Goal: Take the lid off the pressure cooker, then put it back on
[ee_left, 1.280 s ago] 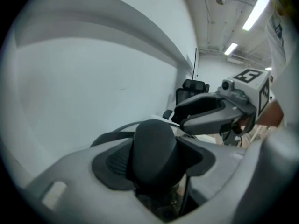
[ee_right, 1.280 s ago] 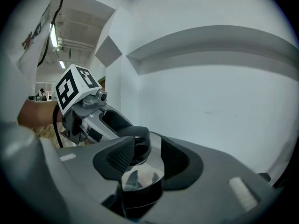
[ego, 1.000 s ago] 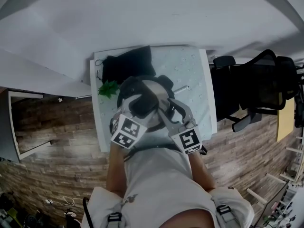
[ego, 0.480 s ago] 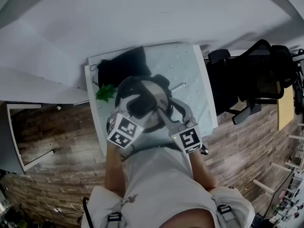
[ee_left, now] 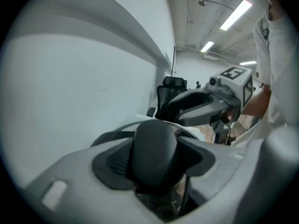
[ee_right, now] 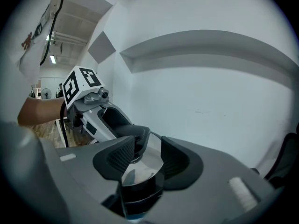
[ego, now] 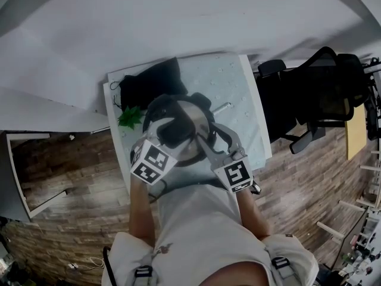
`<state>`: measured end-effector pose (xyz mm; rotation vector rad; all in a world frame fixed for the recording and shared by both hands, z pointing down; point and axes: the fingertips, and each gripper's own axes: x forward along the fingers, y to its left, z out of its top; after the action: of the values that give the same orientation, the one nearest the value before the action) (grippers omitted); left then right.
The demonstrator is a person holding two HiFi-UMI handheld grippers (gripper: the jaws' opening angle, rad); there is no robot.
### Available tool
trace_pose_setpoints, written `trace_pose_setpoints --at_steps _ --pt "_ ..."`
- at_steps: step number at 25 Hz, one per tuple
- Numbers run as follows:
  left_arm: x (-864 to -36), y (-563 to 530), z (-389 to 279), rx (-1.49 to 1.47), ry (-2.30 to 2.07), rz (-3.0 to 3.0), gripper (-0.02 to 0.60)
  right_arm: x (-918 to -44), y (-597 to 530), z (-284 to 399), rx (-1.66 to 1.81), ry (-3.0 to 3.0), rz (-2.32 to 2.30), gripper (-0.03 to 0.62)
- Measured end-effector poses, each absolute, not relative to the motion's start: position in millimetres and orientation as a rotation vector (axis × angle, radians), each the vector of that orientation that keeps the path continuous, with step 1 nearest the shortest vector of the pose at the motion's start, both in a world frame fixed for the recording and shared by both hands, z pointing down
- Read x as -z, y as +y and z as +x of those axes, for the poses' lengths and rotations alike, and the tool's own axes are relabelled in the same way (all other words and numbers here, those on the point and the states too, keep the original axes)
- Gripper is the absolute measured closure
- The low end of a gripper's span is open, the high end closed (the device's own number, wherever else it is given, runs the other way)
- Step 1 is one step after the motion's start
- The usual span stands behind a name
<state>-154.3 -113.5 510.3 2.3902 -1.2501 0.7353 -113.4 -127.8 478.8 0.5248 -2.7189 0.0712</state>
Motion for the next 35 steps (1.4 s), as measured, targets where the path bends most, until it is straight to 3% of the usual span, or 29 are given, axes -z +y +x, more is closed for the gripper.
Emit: trace_pose_setpoints --at_steps 35 --pt "-483 -114 -141 -0.687 -1.204 2.485 0.305 -459 -132 -104 -0.037 -2.738 0.588 0.414"
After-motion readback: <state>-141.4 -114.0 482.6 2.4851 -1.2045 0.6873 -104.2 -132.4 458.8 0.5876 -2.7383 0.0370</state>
